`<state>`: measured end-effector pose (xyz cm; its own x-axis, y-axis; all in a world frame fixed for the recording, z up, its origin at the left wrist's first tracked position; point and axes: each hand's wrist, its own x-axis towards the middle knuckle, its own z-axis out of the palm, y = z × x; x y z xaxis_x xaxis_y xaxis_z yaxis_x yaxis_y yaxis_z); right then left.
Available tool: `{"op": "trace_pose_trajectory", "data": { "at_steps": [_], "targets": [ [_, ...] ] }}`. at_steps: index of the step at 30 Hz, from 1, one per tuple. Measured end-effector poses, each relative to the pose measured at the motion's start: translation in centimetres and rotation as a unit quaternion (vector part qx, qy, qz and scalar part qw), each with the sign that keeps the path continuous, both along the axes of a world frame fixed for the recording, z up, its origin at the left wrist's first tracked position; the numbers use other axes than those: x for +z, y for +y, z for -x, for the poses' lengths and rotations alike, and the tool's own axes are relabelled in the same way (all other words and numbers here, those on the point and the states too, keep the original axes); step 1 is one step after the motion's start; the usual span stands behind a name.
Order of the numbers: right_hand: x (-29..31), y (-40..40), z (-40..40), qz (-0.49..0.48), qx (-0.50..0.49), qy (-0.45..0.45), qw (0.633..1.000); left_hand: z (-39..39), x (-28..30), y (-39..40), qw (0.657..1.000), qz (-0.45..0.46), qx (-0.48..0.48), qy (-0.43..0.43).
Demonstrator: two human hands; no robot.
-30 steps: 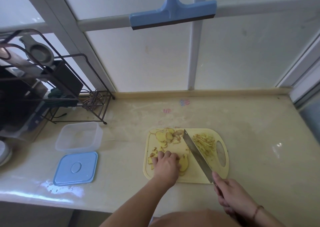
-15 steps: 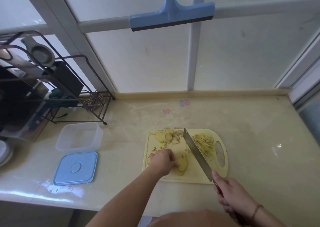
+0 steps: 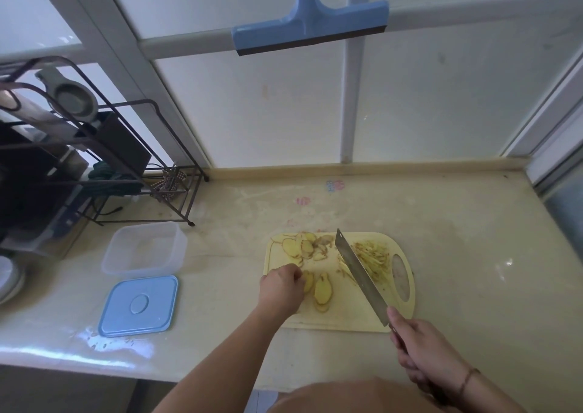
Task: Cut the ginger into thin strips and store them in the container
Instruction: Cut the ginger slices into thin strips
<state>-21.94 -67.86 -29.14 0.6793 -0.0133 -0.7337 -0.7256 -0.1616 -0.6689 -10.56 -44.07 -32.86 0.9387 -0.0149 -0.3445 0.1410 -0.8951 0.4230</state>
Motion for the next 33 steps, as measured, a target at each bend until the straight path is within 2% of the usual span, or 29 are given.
{"op": "trace_pose_trajectory", "data": {
  "at_steps": [3,5,8,13,17,29,31,33],
  "targets": [
    [-0.2,0.0,0.1,0.004,0.002,0.0,1.0,0.5,0.0,-0.4,0.987,0.124,0.101,0.007],
    [-0.1,0.0,0.1,0.006,0.005,-0.004,1.0,1.1,-0.3,-1.0,0.985,0.138,0.108,0.005],
    [-0.1,0.0,0.1,0.005,0.008,-0.006,1.0,1.9,-0.9,-1.8,0.987,0.141,0.079,-0.001],
    [0.1,0.0,0.3,0.003,0.012,-0.008,1.0,2.3,-1.0,-2.2,0.998,0.023,-0.03,-0.059],
    [-0.1,0.0,0.6,0.002,0.027,0.006,1.0,2.6,-1.1,-2.4,0.998,0.033,-0.013,-0.049],
    [-1.4,-0.4,0.4,0.057,0.122,0.02,0.991,4.4,-1.5,-6.3,0.983,0.133,0.124,-0.024],
    [-1.2,-1.0,-0.3,0.043,0.136,0.04,0.989,4.4,-1.8,-5.7,0.981,0.15,0.119,-0.02],
    [-1.0,-2.0,-1.1,0.041,0.148,0.049,0.987,4.2,-2.4,-5.1,0.99,0.125,0.056,-0.017]
  ]
}}
